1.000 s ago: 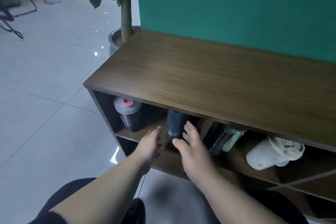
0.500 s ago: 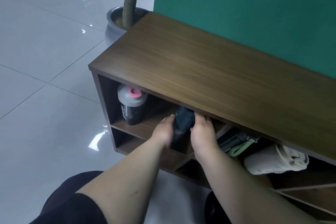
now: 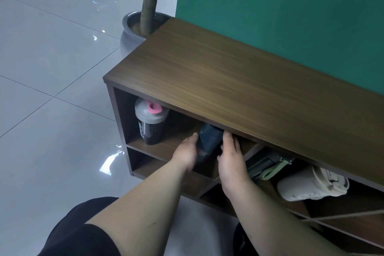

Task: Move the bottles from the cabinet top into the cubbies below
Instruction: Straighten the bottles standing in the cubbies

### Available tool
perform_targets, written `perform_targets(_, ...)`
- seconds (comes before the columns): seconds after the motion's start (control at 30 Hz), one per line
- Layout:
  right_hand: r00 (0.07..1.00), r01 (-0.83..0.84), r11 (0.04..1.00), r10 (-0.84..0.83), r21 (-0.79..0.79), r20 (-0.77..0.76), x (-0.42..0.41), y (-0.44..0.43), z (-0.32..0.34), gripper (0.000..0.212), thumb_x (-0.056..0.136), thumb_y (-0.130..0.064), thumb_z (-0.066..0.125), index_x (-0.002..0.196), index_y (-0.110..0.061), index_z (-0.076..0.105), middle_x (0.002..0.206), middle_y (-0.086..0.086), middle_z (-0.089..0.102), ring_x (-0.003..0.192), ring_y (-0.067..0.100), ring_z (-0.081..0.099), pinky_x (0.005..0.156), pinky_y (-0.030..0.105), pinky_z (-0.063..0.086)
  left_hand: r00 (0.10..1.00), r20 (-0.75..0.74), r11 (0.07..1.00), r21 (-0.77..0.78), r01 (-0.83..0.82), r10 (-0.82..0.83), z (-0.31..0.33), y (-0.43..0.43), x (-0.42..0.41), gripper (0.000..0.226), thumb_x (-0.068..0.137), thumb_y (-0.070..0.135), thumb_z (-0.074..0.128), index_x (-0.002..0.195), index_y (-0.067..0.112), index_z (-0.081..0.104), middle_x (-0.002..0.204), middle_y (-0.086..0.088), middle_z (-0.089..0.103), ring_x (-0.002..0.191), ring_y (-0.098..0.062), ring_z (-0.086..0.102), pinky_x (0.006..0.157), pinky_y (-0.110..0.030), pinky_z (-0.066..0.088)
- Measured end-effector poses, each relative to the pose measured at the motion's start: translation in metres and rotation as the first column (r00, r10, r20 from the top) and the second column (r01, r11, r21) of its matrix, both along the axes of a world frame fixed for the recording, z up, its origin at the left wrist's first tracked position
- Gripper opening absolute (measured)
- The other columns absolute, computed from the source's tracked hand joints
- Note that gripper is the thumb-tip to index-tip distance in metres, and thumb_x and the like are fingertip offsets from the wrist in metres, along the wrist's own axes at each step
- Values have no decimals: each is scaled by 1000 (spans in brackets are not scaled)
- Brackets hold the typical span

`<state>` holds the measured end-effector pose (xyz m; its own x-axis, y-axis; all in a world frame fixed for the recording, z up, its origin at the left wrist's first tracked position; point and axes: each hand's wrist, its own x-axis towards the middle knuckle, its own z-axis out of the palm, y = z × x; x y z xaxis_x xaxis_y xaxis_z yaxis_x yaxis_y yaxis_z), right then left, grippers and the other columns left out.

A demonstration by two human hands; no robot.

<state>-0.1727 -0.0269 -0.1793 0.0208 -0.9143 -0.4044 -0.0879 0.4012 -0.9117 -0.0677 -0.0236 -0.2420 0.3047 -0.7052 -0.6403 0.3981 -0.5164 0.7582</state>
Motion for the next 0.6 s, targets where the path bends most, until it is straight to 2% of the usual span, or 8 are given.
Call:
perform_targets(0.07, 997, -43, 997, 47, 65, -61, -3, 22, -7, 82, 85, -67, 49, 152, -22, 37, 157, 5, 43, 141, 23, 43, 118, 47, 31, 1000, 0, 999, 40, -10, 10, 24, 19, 6, 61, 97, 50, 46, 145, 13, 50, 149, -13, 52, 136, -34, 49, 111, -43, 39)
perform_targets(0.17, 984, -173, 967, 179, 186, -13, 3, 54, -15, 41, 97, -44, 52, 133, -26, 54, 146, 3, 54, 127, 19, 52, 116, 45, 35, 1000, -2, 995, 97, -12, 12, 26, 44, 27, 46, 102, 32, 47, 141, 7, 54, 146, -20, 53, 132, -41, 51, 92, -43, 45)
perform_targets(0.2, 975, -217, 958, 221, 188, -3, 11, 59, -15, 35, 99, -37, 53, 131, -24, 55, 144, 1, 55, 123, 17, 52, 115, 42, 36, 999, 14, 991, 121, -47, 46, 29, 52, 37, 45, 102, 32, 47, 141, 12, 54, 146, -17, 52, 131, -40, 51, 93, -45, 44)
perform_targets(0.33, 948, -313, 946, 317, 87, -32, 52, 40, -2, 49, 100, -28, 52, 147, -18, 46, 149, 1, 51, 128, 15, 50, 114, 35, 34, 958, 39, 948, 136, -287, 285, 28, 61, 73, 40, 94, 43, 50, 123, 18, 63, 124, -9, 60, 113, -31, 56, 93, -39, 42)
perform_targets(0.4, 940, -332, 942, 335, 49, -67, 75, 27, 12, 49, 101, -29, 50, 149, -18, 44, 149, 1, 50, 133, 17, 48, 107, 27, 33, 937, 100, 934, 90, -345, 336, 7, 52, 89, 44, 80, 54, 47, 104, 26, 70, 129, -8, 65, 118, -35, 59, 103, -47, 44)
perform_targets(0.47, 938, -331, 943, 332, 26, -100, 96, 14, 21, 48, 102, -30, 49, 147, -15, 45, 149, 3, 49, 134, 19, 46, 99, 24, 31, 916, 129, 923, 11, -384, 380, -13, 44, 98, 40, 76, 50, 42, 92, 25, 69, 126, -16, 64, 115, -40, 59, 103, -57, 46)
perform_targets(0.53, 938, -320, 945, 327, 71, -117, 115, 1, 21, 46, 101, -33, 50, 141, -9, 53, 139, 6, 56, 125, 23, 51, 95, 26, 32, 899, 156, 912, -49, -407, 410, 14, 46, 99, 43, 85, 45, 38, 106, 19, 65, 125, -13, 63, 114, -37, 58, 104, -53, 45)
perform_targets(0.6, 933, -285, 948, 308, 139, -186, 131, -8, 21, 46, 101, -37, 49, 134, -5, 59, 118, 4, 56, 120, 26, 54, 93, 30, 36, 870, 131, 880, -81, -469, 476, 33, 45, 102, 49, 86, 53, 36, 115, 25, 65, 123, -4, 65, 116, -30, 58, 106, -51, 43)
